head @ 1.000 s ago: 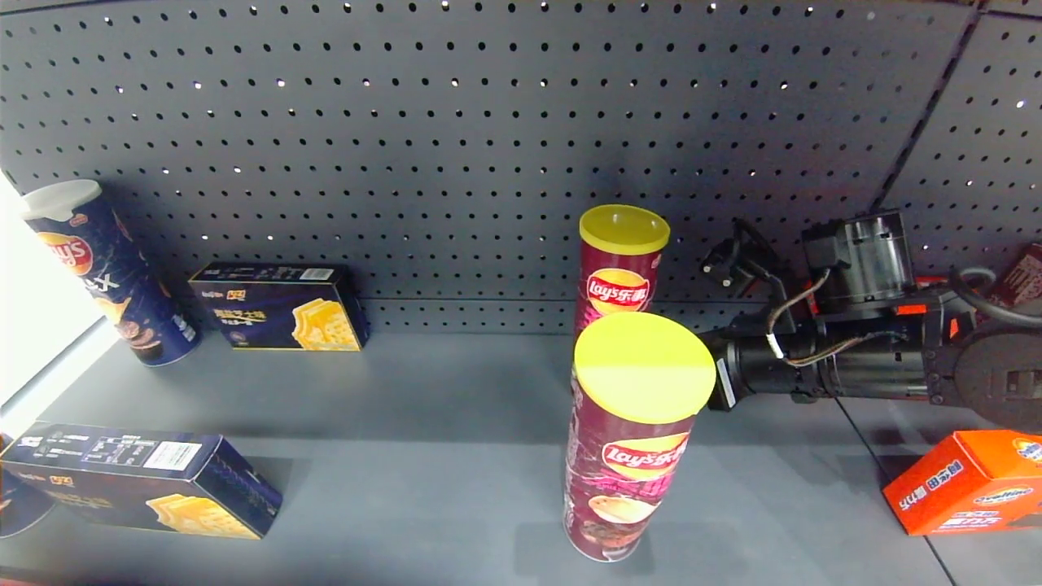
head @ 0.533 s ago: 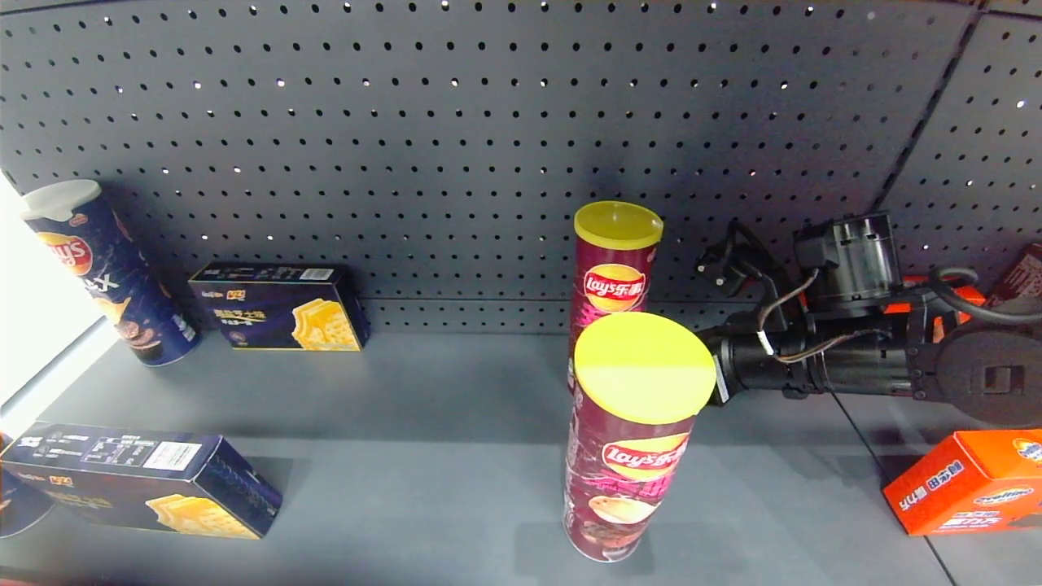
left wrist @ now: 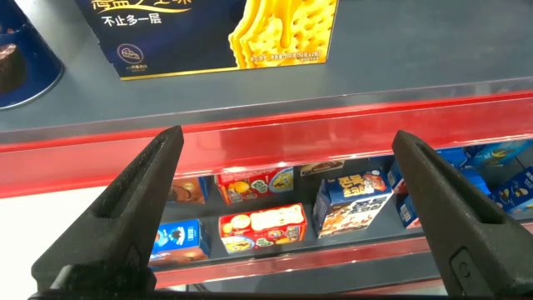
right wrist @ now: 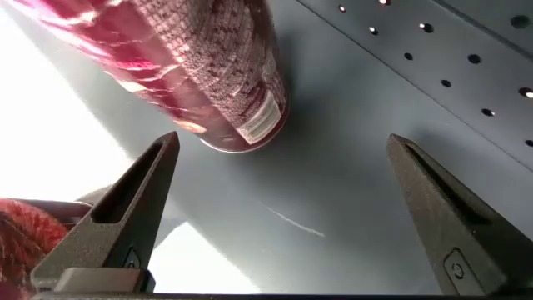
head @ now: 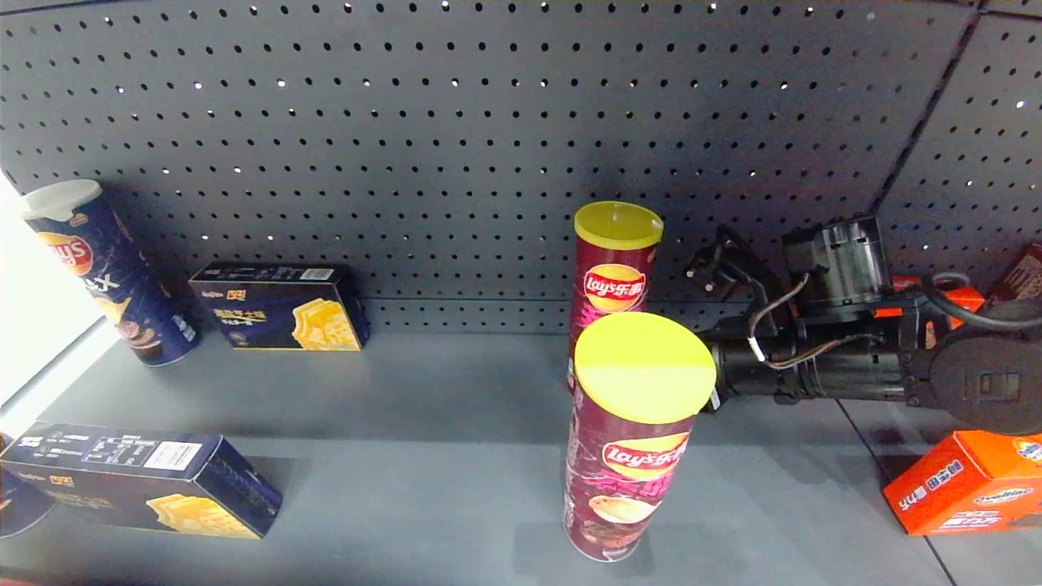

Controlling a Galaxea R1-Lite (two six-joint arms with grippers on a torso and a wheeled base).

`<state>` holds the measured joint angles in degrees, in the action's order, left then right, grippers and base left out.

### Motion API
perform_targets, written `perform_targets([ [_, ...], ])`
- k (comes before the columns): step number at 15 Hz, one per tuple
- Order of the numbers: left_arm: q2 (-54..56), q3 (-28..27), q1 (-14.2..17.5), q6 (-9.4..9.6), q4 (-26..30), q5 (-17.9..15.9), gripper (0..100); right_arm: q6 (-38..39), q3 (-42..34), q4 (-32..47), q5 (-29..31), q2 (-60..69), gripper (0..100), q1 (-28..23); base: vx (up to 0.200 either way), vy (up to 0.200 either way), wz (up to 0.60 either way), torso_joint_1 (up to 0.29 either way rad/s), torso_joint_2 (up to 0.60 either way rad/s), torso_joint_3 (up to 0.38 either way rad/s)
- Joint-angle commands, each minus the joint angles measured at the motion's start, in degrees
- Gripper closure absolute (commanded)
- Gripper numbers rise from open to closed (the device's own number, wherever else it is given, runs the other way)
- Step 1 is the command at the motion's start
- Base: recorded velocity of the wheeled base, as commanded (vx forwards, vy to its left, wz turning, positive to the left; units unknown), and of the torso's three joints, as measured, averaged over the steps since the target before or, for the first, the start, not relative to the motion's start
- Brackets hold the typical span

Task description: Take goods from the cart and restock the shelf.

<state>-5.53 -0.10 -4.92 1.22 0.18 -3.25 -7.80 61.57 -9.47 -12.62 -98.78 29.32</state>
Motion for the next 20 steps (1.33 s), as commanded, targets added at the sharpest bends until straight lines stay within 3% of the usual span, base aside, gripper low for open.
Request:
perform_targets([
  [1,-0.09,0.01,0.00,0.01,-0.01,0.00,0,-0.02,0.48,-0.02,0.05,-0.71,0,0.21,0.000,0.000,0.00,0.000,0.00,0.000],
  [13,-0.09,0.01,0.00,0.01,-0.01,0.00,0,-0.02,2.32,-0.11,0.75,-2.38,0,0.12,0.000,0.000,0.00,0.000,0.00,0.000],
  [20,-0.09,0.01,0.00,0.28,-0.01,-0.08,0,0.07,-8.14,-0.02,1.10,12.21,0,-0.31,0.000,0.000,0.00,0.000,0.00,0.000],
])
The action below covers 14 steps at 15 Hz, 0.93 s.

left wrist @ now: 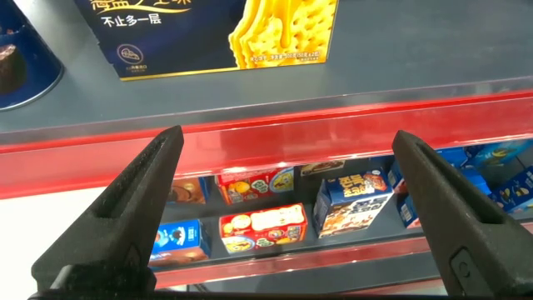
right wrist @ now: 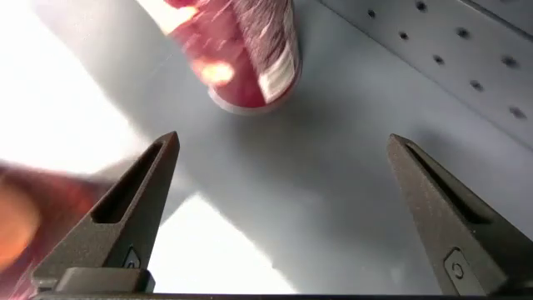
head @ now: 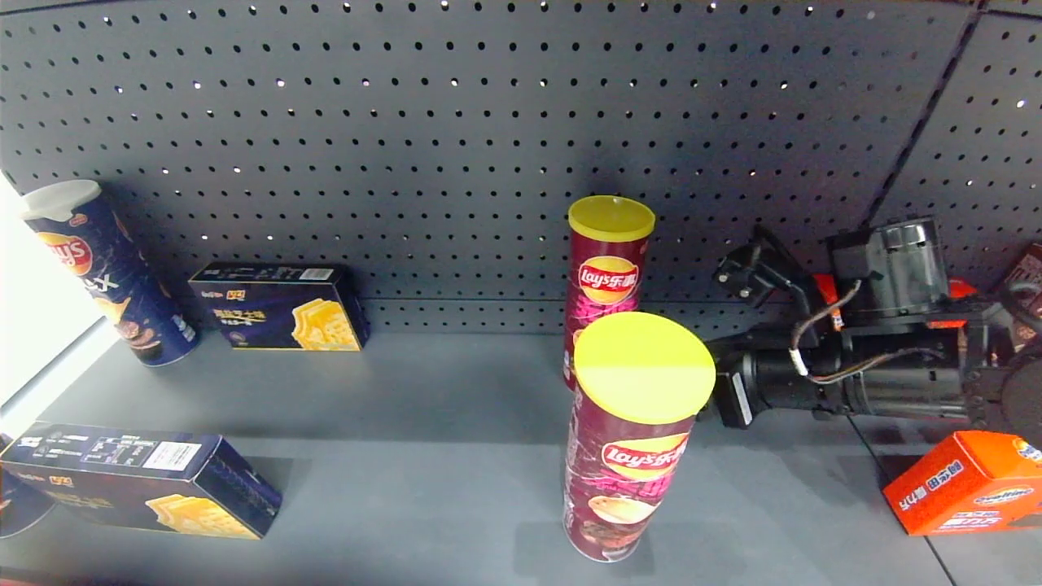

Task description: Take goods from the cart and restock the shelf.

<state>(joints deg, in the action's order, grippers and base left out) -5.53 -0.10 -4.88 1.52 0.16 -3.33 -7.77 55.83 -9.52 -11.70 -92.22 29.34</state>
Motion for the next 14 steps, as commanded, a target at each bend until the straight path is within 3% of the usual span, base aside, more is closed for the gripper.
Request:
perform_targets([
  [1,-0.09,0.10,0.04,0.32,0.02,-0.01,0,0.12,-3.01,-0.06,1.51,7.93,0,-0.60,0.000,0.000,0.00,0.000,0.00,0.000],
  [5,-0.09,-0.43,0.04,1.11,-0.51,0.08,0,0.56,-6.97,-2.34,5.73,15.93,0,-2.27,0.000,0.000,0.00,0.000,0.00,0.000],
  [6,-0.35,-5.44,-0.05,1.55,-0.51,-0.19,0,0.82,-9.16,-2.96,6.78,18.92,0,-2.27,0.000,0.000,0.00,0.000,0.00,0.000],
  [8,-10.55,-20.56,-1.36,2.43,2.92,-2.65,0,1.61,-13.82,-3.05,7.22,23.05,0,-3.06,0.000,0.000,0.00,0.000,0.00,0.000],
  [9,-17.67,-27.76,-2.07,4.54,2.92,-4.93,0,1.79,-15.23,-3.14,7.22,24.02,0,-4.29,0.000,0.000,0.00,0.000,0.00,0.000],
  [10,-19.78,-29.61,-2.07,5.24,2.92,-5.72,0,1.79,-15.49,-3.14,7.22,24.11,0,-4.47,0.000,0.000,0.00,0.000,0.00,0.000],
  [11,-30.06,-37.17,-2.77,6.56,2.83,-11.09,0,1.79,-15.67,-3.49,7.22,24.19,0,-4.56,0.000,0.000,0.00,0.000,0.00,0.000],
  [12,-35.42,-41.04,-3.91,6.74,2.83,-14.78,0,1.79,-15.67,-3.49,7.22,24.19,0,-4.56,0.000,0.000,0.00,0.000,0.00,0.000],
  [13,-39.90,-43.50,-5.76,6.91,2.92,-17.77,0,1.70,-15.93,-3.40,7.22,24.11,0,-4.56,0.000,0.000,0.00,0.000,0.00,0.000],
  [14,-45.09,-44.46,-8.75,6.91,2.92,-18.56,0,1.70,-16.63,-3.49,7.22,24.02,0,-4.56,0.000,0.000,0.00,0.000,0.00,0.000],
])
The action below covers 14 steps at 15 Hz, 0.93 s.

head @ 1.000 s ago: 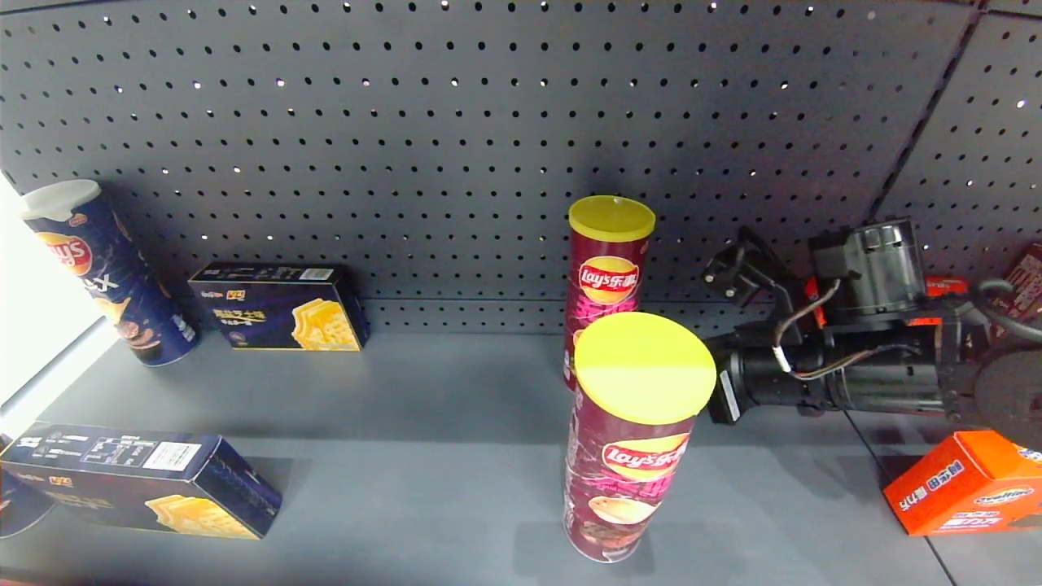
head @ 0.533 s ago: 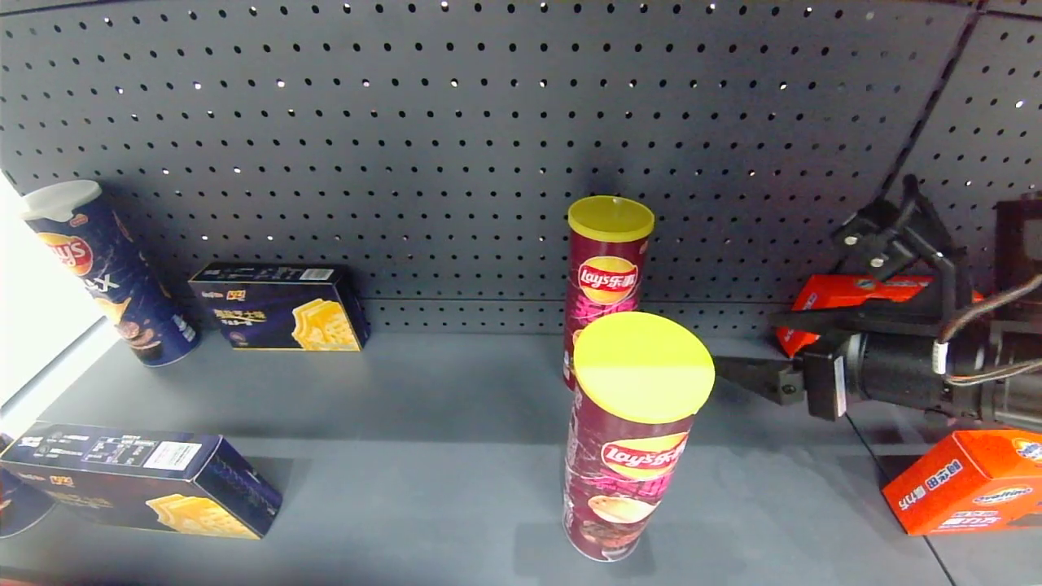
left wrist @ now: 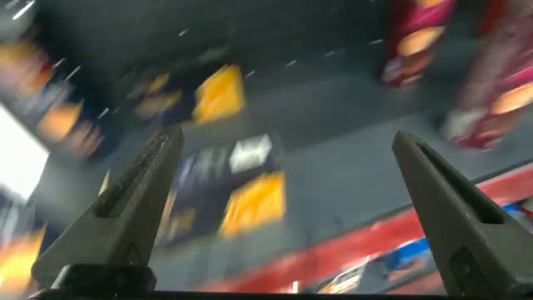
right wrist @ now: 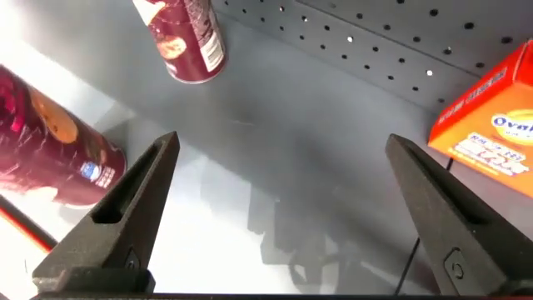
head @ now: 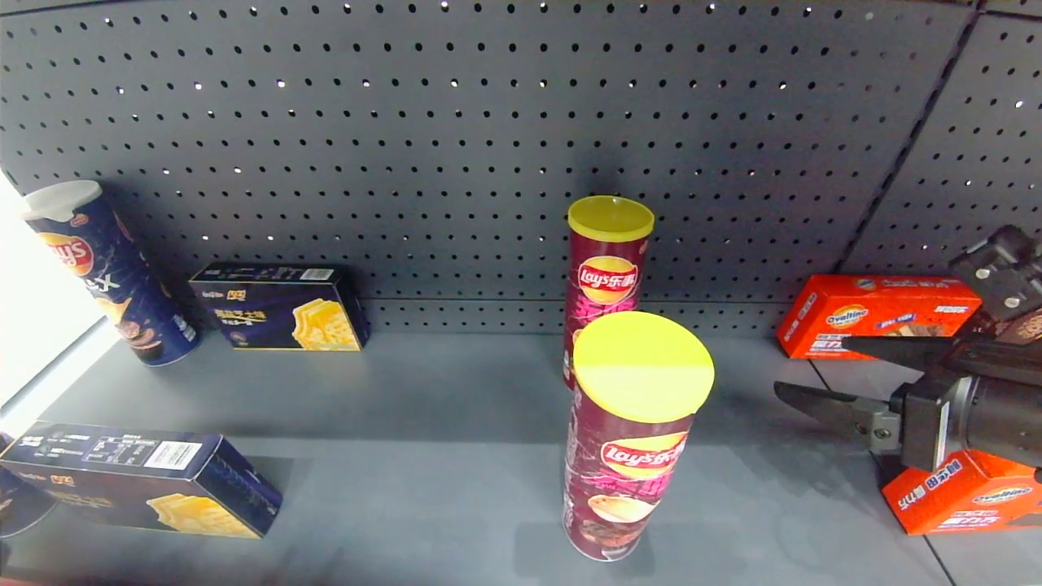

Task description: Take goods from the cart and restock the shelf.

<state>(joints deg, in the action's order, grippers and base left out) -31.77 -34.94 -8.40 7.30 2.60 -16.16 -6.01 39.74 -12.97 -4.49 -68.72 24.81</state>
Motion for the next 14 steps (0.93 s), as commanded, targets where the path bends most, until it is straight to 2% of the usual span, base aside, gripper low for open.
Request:
perform_targets([
  [1,-22.46,-9.62,-7.68,1.14,0.39,-5.54,0,-0.05,-1.16,-0.04,-0.08,0.34,0,-0.02,0.000,0.000,0.00,0.000,0.00,0.000],
  [4,-32.48,-9.89,-11.38,1.31,-0.22,-4.67,0,-0.14,-1.07,-0.04,-0.08,-0.80,0,-0.02,0.000,0.000,0.00,0.000,0.00,0.000],
  [5,-36.61,-10.15,-13.66,3.42,-2.51,-3.43,0,-0.14,-1.16,-0.04,-0.17,-1.59,0,-0.02,0.000,0.000,0.00,0.000,0.00,0.000],
  [7,-41.09,-10.41,-16.65,6.50,-6.02,-2.56,0,-0.23,-1.07,-0.04,-0.17,-2.56,0,-0.02,0.000,0.000,0.00,0.000,0.00,0.000],
  [10,-44.70,-10.15,-21.48,6.58,-6.38,-1.85,0,-0.23,-1.07,-0.04,-0.17,-3.44,0,-0.02,0.000,0.000,0.00,0.000,0.00,0.000],
  [12,-46.81,-10.68,-22.63,6.58,-6.73,-1.24,0,-0.23,-1.16,-0.04,-0.08,-3.70,0,-0.02,0.000,0.000,0.00,0.000,0.00,0.000],
  [14,-50.15,-10.68,-25.17,6.58,-7.61,-0.89,0,-0.23,-0.98,-0.04,0.00,-4.41,0,-0.02,0.000,0.000,0.00,0.000,0.00,0.000],
])
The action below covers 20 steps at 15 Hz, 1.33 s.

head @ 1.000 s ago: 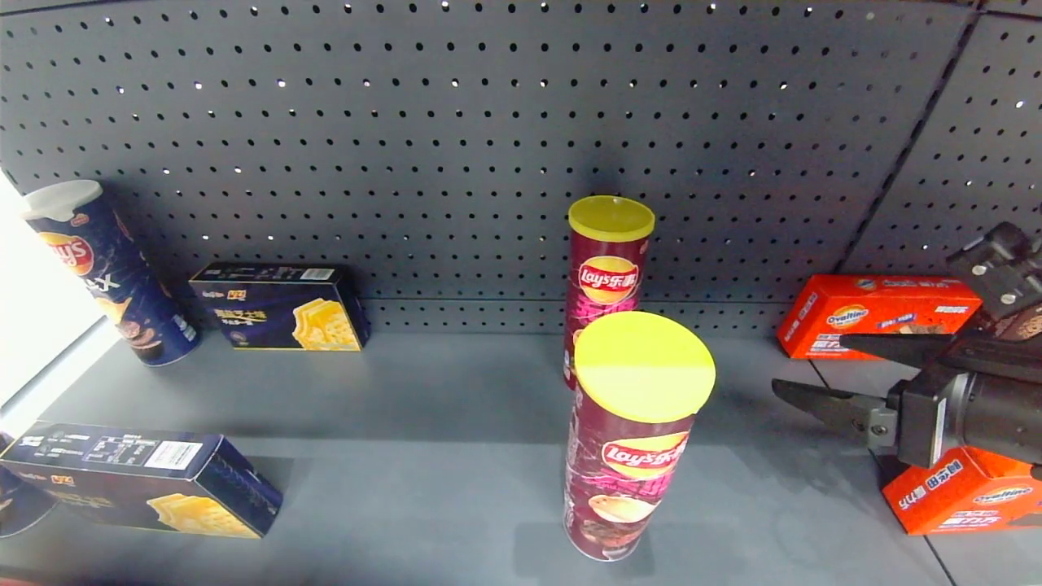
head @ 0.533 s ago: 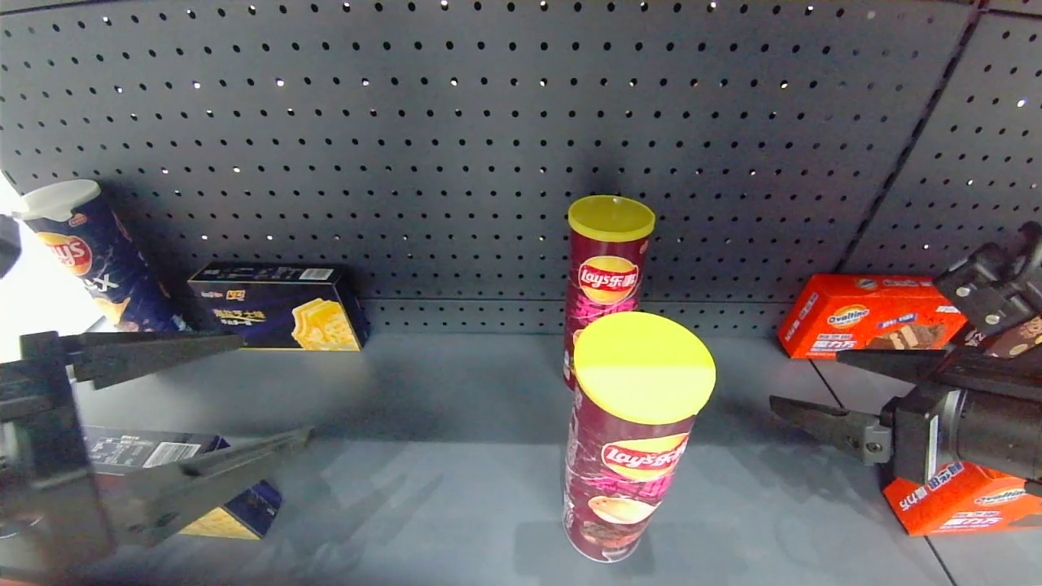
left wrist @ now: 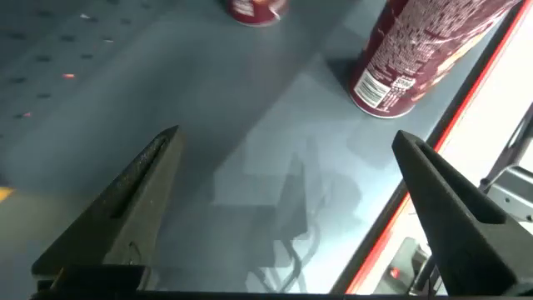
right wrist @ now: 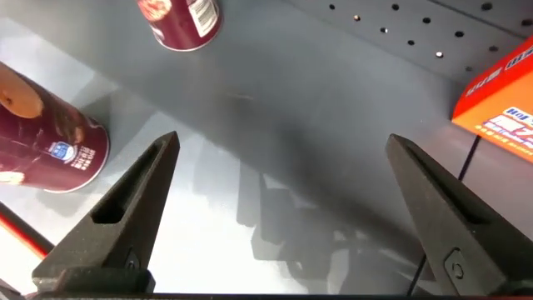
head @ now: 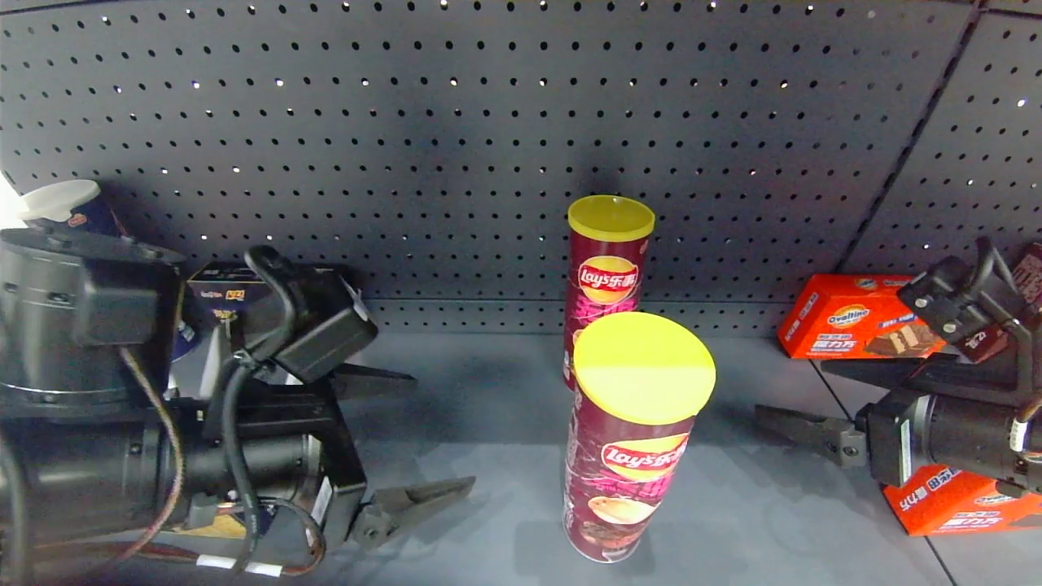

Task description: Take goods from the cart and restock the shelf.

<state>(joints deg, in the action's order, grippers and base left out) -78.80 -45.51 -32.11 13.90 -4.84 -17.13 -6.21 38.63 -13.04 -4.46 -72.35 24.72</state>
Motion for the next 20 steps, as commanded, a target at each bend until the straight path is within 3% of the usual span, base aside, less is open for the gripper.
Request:
perform_targets([
  [1,-4.34,-0.20,-2.34,-0.01,-0.96,0.87,0,-0.04,0.30,0.04,-0.02,-0.95,0,-0.03,0.000,0.000,0.00,0.000,0.00,0.000],
  [5,-8.83,-2.66,-5.33,-0.10,-2.72,1.75,0,-0.04,0.39,-0.40,-0.02,-1.48,0,-0.29,0.000,0.000,0.00,0.000,0.00,0.000],
  [9,-11.64,-6.08,-5.86,-0.10,-2.72,1.75,0,-0.04,0.48,-0.40,-0.02,-1.65,0,-0.29,0.000,0.000,0.00,0.000,0.00,0.000],
  [20,-14.80,-8.19,-7.00,-0.10,-2.89,1.92,0,-0.04,0.39,-0.40,-0.02,-1.74,0,-0.29,0.000,0.000,0.00,0.000,0.00,0.000],
])
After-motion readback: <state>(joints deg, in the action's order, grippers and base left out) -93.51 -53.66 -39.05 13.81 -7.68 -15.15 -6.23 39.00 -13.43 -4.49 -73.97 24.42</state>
